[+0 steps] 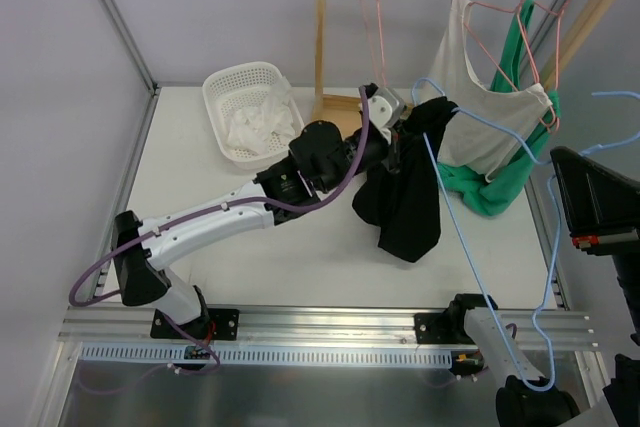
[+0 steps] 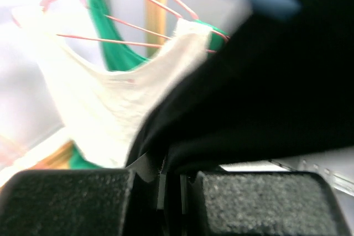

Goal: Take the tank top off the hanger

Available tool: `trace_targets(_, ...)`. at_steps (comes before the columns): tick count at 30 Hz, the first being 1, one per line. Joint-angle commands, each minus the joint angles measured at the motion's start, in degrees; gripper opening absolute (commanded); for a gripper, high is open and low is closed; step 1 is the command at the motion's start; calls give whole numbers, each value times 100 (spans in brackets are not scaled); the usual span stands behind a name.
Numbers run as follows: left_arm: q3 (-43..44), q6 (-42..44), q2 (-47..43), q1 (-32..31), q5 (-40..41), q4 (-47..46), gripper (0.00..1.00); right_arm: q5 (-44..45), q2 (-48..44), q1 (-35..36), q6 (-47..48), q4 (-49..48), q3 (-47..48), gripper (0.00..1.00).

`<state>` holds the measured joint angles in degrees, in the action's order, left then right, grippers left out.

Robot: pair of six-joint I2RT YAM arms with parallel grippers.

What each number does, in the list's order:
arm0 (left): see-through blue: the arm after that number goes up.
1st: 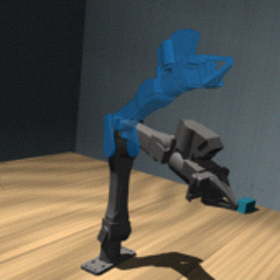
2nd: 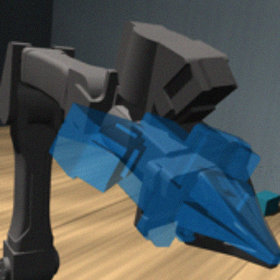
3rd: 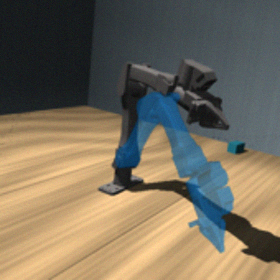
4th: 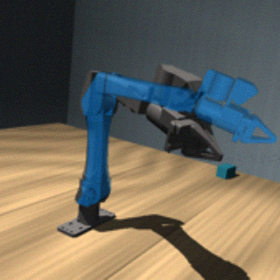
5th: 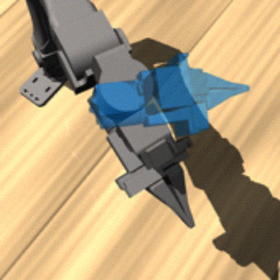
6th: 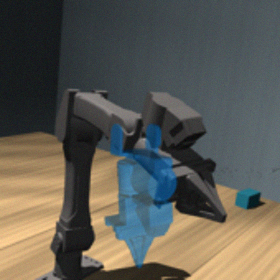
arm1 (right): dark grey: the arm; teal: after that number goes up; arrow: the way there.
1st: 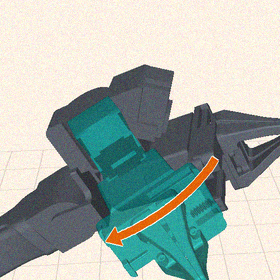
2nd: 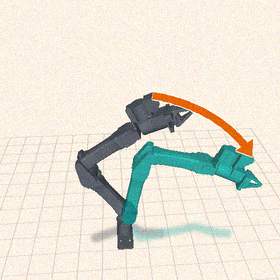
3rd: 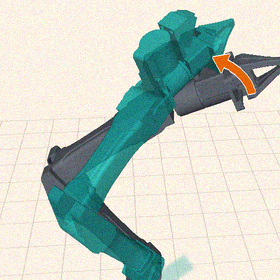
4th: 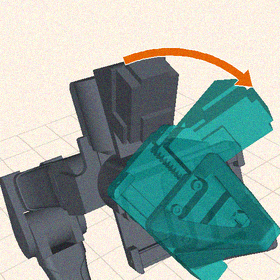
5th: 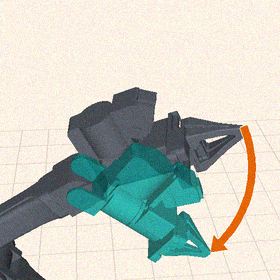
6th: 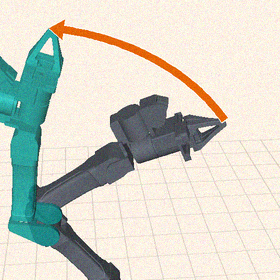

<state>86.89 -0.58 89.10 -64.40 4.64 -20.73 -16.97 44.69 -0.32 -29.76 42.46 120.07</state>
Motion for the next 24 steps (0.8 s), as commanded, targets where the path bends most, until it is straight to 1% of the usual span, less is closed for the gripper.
trace_targets(1, 503, 163, -472, 278, 124, -2, 0, -376, -188, 23, -320, -63, 16, 0)
trace_targets(6, 679, 146, -648, 577, 195, 306, 0, -640, -320, 23, -338, 446, 25, 0)
trace_targets(10, 636, 225, -894, 683, 335, 456, 0, -790, -443, 23, -259, 737, 7, 0)
trace_targets(13, 575, 435, -1192, 718, 563, 570, 0, -860, -513, 23, -206, 957, -1, 0)
trace_targets(16, 609, 462, -1622, 771, 704, 754, 0, -834, -549, 23, -109, 1063, -28, 0)
trace_targets(19, 645, 471, -1913, 771, 643, 939, 0, -799, -505, 23, -13, 1072, -2, 0)
trace_targets(20, 627, 462, -2140, 771, 686, 1070, 0, -799, -496, 23, 22, 1063, 16, 0)
trace_targets(23, 443, 602, -2598, 771, 1003, 1124, 0, -799, -487, 23, 154, 1063, -62, 0)
trace_targets(24, 425, 820, -2678, 771, 1108, 1150, 0, -729, -487, 23, 198, 1063, -115, 0)
